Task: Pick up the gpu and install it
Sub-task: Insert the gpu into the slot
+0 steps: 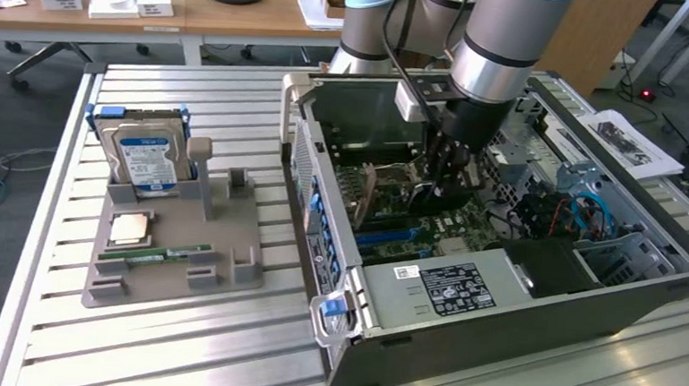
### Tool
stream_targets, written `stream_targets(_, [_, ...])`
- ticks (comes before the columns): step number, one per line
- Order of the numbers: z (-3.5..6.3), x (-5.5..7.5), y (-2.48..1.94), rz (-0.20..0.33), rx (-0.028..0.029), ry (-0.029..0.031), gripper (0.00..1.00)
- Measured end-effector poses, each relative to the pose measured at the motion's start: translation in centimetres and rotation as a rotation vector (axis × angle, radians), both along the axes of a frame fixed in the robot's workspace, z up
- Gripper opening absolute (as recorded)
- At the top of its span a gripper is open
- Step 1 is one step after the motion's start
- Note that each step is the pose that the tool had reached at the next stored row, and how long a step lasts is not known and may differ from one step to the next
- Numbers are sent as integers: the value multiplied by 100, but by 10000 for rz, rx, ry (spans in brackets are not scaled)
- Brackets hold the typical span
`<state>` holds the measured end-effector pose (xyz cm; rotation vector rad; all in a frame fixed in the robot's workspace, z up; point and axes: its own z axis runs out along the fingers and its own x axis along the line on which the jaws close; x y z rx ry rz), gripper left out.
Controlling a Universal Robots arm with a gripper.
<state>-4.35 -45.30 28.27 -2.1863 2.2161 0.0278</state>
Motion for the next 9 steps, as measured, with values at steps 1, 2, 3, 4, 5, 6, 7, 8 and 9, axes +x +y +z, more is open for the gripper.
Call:
stream_targets(1, [-10, -1, 0, 1, 0, 1, 27])
stream_targets(2, [-20, -3, 0, 0, 0, 1, 27])
stream_targets(3, [-31, -4, 0, 0, 0, 0, 27])
stream_targets(4, [-41, -5, 0, -1, 0, 0, 27])
stream_targets(5, [-50, -6, 0, 0, 0, 0, 27])
stream_targets(6, [-58, -6, 0, 1, 0, 0, 27])
stream_targets(7, [-62, -6, 0, 0, 0, 0, 27])
stream_targets(8, [-63, -6, 0, 0, -3, 1, 27])
stream_targets(9, [-63, -8, 0, -1, -4, 2, 27])
